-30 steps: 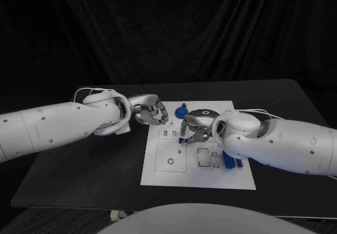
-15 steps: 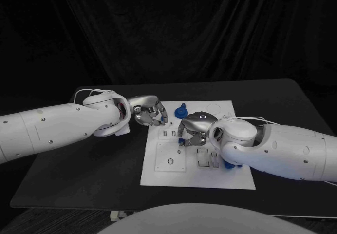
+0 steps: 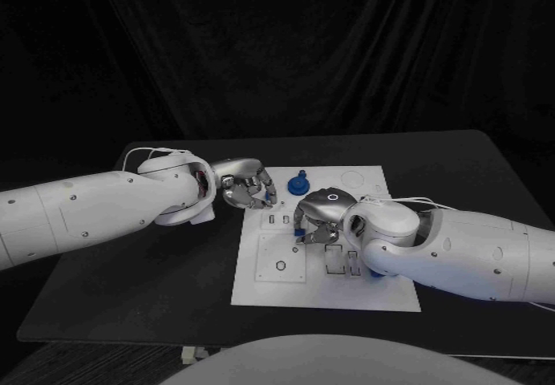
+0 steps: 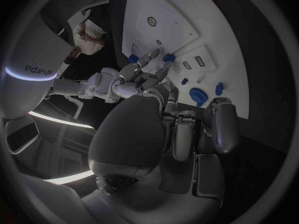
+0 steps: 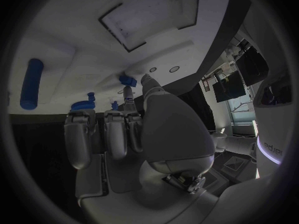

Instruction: Assemble the parts on the task board

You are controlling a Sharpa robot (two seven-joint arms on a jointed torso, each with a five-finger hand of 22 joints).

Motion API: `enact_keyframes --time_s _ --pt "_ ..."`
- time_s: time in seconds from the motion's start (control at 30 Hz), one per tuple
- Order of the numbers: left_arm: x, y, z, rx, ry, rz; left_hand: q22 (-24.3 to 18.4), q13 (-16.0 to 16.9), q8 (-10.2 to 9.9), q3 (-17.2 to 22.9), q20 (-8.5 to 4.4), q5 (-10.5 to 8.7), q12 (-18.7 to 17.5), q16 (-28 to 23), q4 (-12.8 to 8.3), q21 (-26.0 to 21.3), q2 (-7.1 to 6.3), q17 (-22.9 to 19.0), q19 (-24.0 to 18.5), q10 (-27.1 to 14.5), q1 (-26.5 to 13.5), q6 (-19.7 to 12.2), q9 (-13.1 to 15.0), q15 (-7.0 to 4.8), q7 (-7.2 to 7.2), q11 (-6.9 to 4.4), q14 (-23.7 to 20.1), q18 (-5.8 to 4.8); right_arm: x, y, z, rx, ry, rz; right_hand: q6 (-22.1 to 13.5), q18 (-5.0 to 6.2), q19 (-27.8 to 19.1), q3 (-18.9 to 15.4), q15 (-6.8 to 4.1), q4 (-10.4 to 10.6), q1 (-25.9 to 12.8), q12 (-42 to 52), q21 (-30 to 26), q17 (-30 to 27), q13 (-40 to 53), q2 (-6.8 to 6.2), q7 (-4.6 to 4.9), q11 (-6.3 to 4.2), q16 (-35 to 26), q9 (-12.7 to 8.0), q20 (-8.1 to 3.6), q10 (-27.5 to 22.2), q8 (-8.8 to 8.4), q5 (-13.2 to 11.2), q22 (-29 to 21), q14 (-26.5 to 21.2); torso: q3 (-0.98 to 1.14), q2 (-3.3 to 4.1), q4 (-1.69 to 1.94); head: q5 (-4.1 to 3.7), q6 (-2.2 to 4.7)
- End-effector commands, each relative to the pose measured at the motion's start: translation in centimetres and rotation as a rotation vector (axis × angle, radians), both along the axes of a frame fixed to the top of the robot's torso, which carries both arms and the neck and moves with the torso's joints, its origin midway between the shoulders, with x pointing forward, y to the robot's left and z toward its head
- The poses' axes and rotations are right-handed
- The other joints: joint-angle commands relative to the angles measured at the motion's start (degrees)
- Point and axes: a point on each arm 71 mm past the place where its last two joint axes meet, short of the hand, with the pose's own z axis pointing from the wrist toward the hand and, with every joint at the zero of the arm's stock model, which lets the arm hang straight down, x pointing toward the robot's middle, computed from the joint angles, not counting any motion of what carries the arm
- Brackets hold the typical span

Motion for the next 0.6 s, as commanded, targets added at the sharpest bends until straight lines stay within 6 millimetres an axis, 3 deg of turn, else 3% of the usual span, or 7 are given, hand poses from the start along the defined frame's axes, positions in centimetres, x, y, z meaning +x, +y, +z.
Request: enact_keyframes --time_s 0.03,0.3,0.57,0.6 --pt "-0.12 -0.16 -0.11 0.0 0.01 -0.01 10.6 12.1 0.2 -0.2 -0.07 -0.11 0.0 0.2 0.1 -0.3 -0.07 15.1 0.0 3.5 0.5 0.3 -0.1 0.18 0.08 0.01 6.1 -0.08 0.12 -0.09 -0.06 -0.011 -0.027 -0.014 0.2 -0.44 6.0 0.5 -0.18 -0.3 0.8 0.2 0.2 15.1 15.1 -0.09 -0.15 -0.26 0.1 0.2 -0.3 6.1 0.37 0.9 15.1 6.1 0.02 0.02 0.0 -0.04 0.01" --pt "-0.12 -0.14 -0.16 0.003 0.013 -0.008 10.6 11.9 0.2 -0.1 -0.07 -0.01 -0.2 0.2 0.2 -0.4 0.04 15.1 0.0 3.4 0.6 0.3 -0.1 0.18 0.09 0.01 6.1 -0.05 0.34 -0.26 -0.18 -0.02 -0.033 -0.023 -0.3 -0.44 6.0 2.5 -0.11 -2.5 3.0 0.2 0.2 15.1 15.1 0.88 -0.12 -0.1 0.1 0.5 -0.24 6.1 1.07 6.6 15.1 6.1 0.02 0.01 0.01 0.0 0.01" --pt "-0.13 -0.17 -0.21 0.005 0.016 -0.008 10.6 11.9 0.2 -0.1 -0.07 0.07 -0.2 0.2 0.2 -0.4 0.14 15.1 -0.1 3.4 0.6 0.3 -0.2 0.18 0.1 0.02 6.1 -0.04 0.52 -0.22 -0.31 -0.022 -0.036 -0.029 -0.3 -0.44 6.0 3.5 -0.05 -3.1 3.5 0.2 0.2 15.1 15.1 1.03 -0.07 -0.02 0.1 0.6 -0.21 6.1 1.22 7.2 15.1 6.1 0.02 0.02 0.04 -0.11 0.01" --pt "-0.13 -0.18 -0.21 0.005 0.016 -0.008 10.6 11.9 0.2 -0.1 -0.07 0.07 -0.2 0.2 0.2 -0.4 0.14 15.1 -0.1 3.4 0.6 0.3 -0.2 0.18 0.1 0.02 6.1 -0.04 0.52 -0.2 -0.33 -0.022 -0.036 -0.03 -0.4 -0.44 6.0 3.6 0.01 -3.0 3.1 0.2 0.2 15.1 15.1 0.87 0.01 0.05 0.1 0.6 -0.15 6.1 1.23 6.3 15.1 6.1 0.03 0.02 0.03 -0.07 0.01"
